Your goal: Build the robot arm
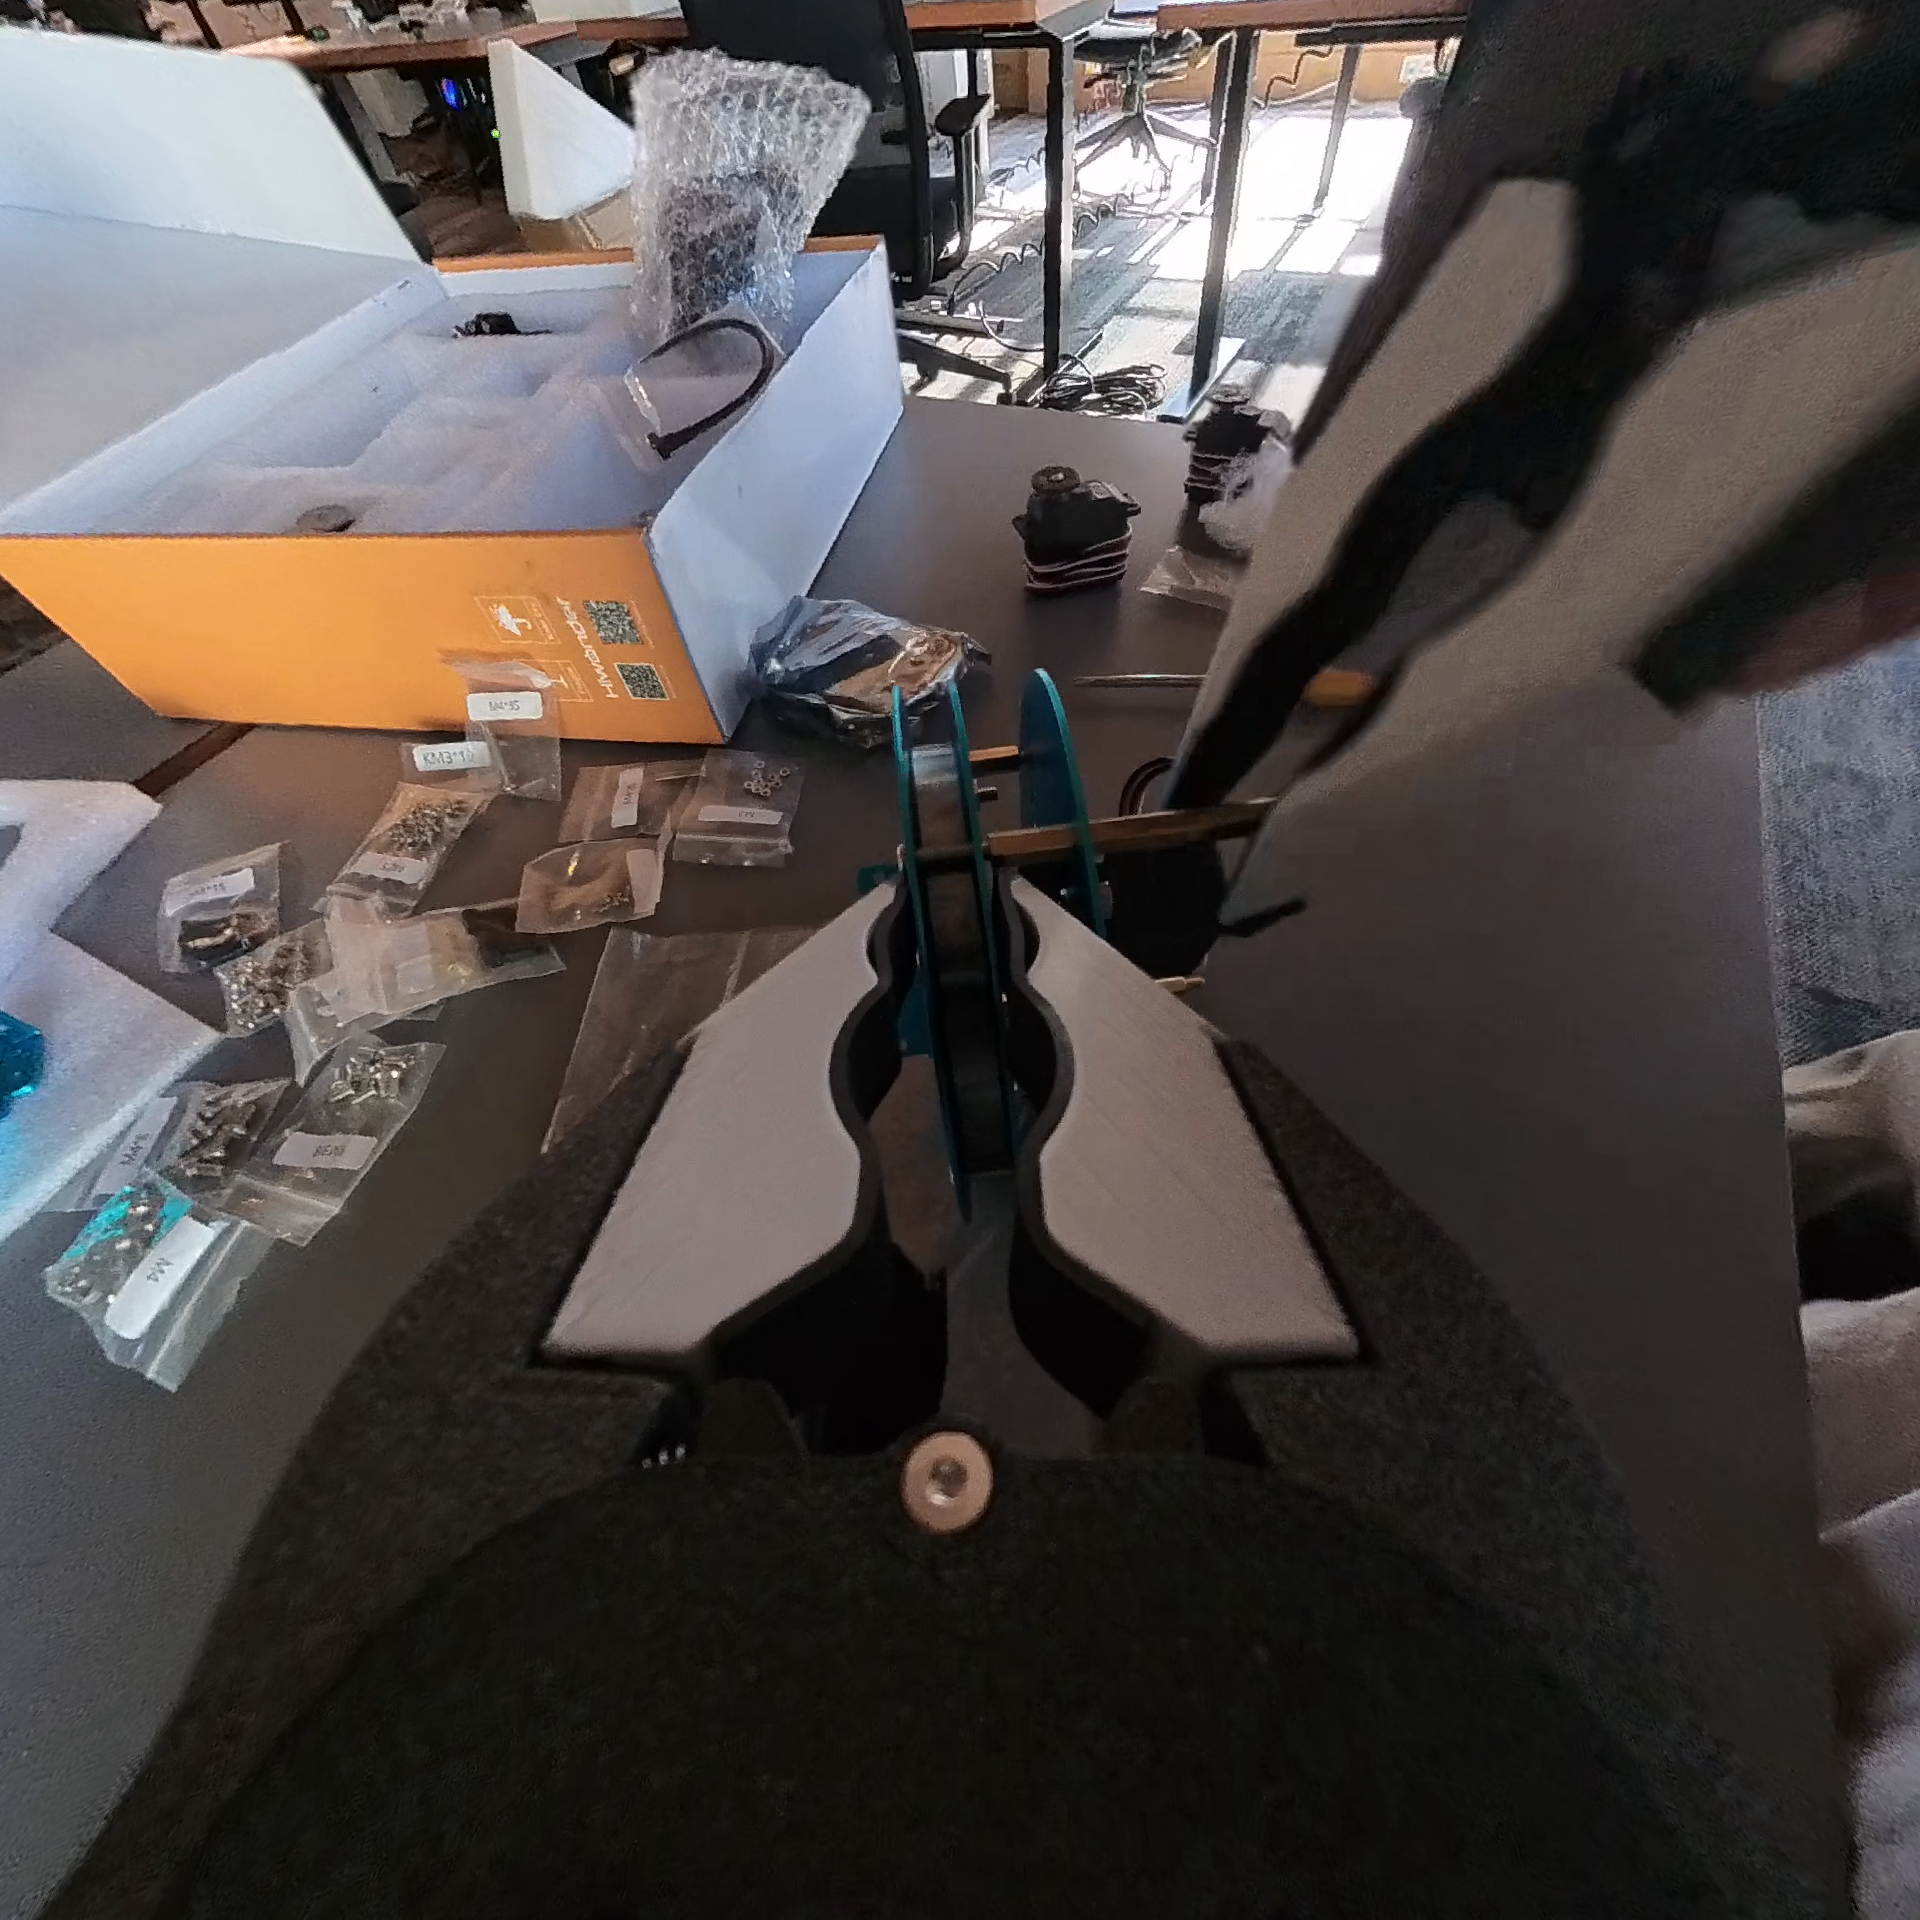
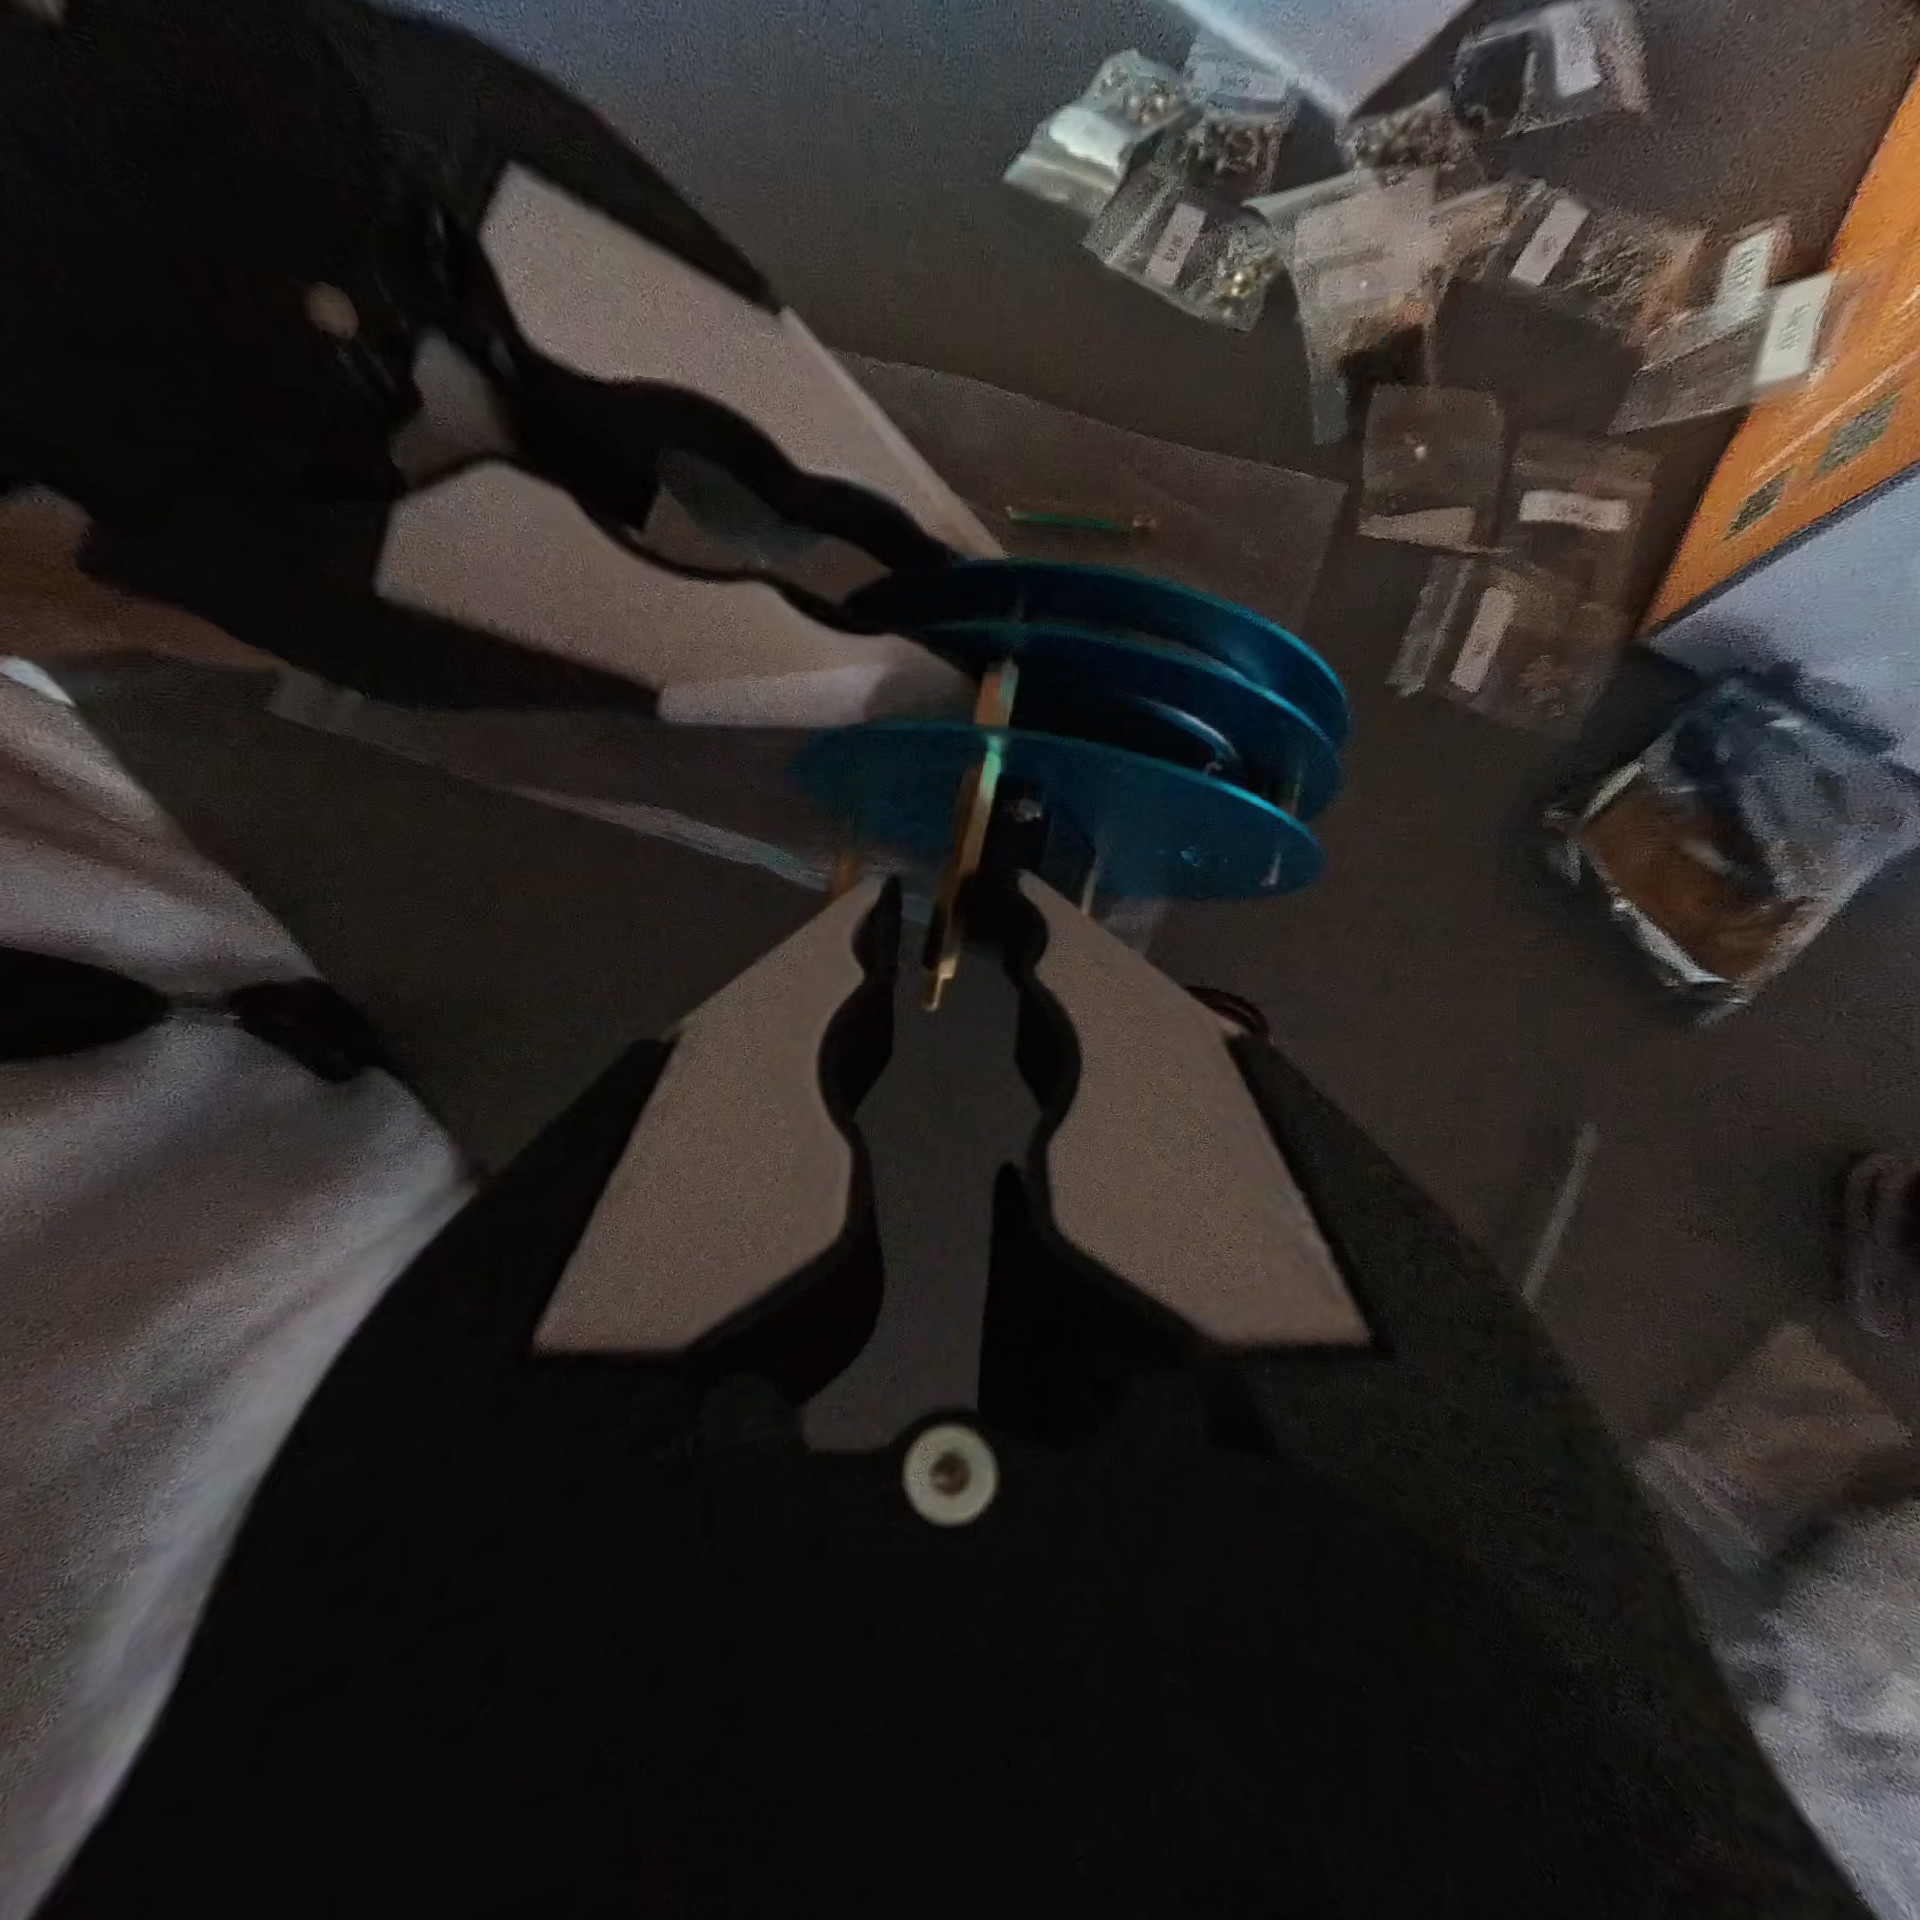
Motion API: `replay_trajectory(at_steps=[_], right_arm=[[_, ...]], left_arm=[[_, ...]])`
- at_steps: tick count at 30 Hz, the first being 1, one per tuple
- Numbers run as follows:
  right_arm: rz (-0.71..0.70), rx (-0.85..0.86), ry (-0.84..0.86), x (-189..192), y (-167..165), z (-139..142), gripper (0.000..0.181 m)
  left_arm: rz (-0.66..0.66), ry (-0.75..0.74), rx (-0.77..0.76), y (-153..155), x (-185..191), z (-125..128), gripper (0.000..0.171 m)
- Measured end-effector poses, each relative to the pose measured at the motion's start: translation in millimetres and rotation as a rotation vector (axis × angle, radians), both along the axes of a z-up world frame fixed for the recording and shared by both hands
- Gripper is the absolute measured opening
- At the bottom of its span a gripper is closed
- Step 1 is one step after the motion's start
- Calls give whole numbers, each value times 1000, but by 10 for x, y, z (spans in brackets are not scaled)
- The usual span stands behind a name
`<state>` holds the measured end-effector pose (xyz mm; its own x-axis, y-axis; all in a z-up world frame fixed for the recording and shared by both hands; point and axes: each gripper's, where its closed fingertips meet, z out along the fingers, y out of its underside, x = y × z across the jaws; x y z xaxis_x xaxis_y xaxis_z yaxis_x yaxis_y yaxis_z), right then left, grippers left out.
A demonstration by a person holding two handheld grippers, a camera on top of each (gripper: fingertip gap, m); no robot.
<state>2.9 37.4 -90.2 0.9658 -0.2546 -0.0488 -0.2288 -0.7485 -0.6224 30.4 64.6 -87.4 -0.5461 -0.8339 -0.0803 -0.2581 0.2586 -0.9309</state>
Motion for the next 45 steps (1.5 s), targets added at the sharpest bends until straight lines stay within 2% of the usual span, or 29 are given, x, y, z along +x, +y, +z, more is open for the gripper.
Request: replay_trajectory(at_steps=[1,2,4,6,9,11,12,13,16,17,19,20,21,22,23,24,27,28,29,30,31,33,35,36,37,39,41,42,45], right_arm=[[11,-55,-84,8,-13,-37,6],[13,-70,-127,14,-6,-37,6],[-1,-51,-36,-4,10,-40,5],[-55,70,271,-53,34,-28,4],[-169,325,968,-158,67,56,2],[-195,442,1237,-186,83,101,2],[-196,454,1242,-192,93,102,2],[-185,431,1155,-184,96,88,3],[-94,242,605,-107,66,1,5],[-71,178,421,-63,53,-7,11],[-29,82,189,-49,55,-11,16],[-26,28,111,-30,44,-37,6],[-7,-4,58,-23,49,-38,6],[-8,-24,65,-24,46,-39,5],[-24,-10,145,-37,51,-32,4],[-57,50,297,-52,62,-19,4],[-184,316,1027,-153,89,78,2],[-211,394,1175,-165,100,102,2],[-231,437,1236,-174,107,108,2],[-233,440,1183,-167,109,101,2],[-218,402,1039,-150,103,81,3],[-144,257,629,-105,74,26,4],[-94,114,244,-23,21,11,14],[-68,61,117,-24,10,16,16],[-47,9,30,-31,1,2,6],[-30,-49,-48,-21,1,-7,5],[-41,-27,71,-36,12,-6,4],[-77,35,244,-58,19,0,3],[-202,318,1031,-165,46,77,2]], left_arm=[[5,11,-16,17,7,-3,13],[4,15,-21,25,10,-5,13],[10,11,-14,38,6,-8,13],[14,6,-14,44,2,-9,12],[9,-9,-18,31,-6,-5,13],[1,-6,-20,25,-8,-7,13],[0,-4,-22,29,-8,-8,14],[2,-4,-21,34,-7,-9,14],[1,-2,-11,23,4,-7,14],[-1,-4,-6,13,3,-5,13],[-1,-5,-4,8,-1,-5,14],[-1,-2,-6,10,-2,-7,14],[1,0,-8,14,-3,-9,13],[4,2,-8,18,-4,-9,13],[7,1,-10,21,-6,-10,13],[11,-2,-12,24,-9,-9,13],[-5,-8,-28,2,-25,-4,13],[-9,-7,-32,0,-26,-3,12],[-12,-10,-27,3,-27,-6,12],[-11,-10,-22,7,-26,-7,12],[-7,-8,-20,8,-21,-8,12],[-9,-7,-9,-4,-15,-5,13],[-10,-7,-10,-6,-17,-6,13],[-9,-4,-13,0,-15,-8,13],[-8,2,-18,5,-12,-9,13],[-3,0,-16,9,-13,-10,13],[-1,-1,-18,15,-14,-11,13],[0,-6,-18,15,-18,-10,13],[-12,-13,-21,-7,-33,-7,12]])
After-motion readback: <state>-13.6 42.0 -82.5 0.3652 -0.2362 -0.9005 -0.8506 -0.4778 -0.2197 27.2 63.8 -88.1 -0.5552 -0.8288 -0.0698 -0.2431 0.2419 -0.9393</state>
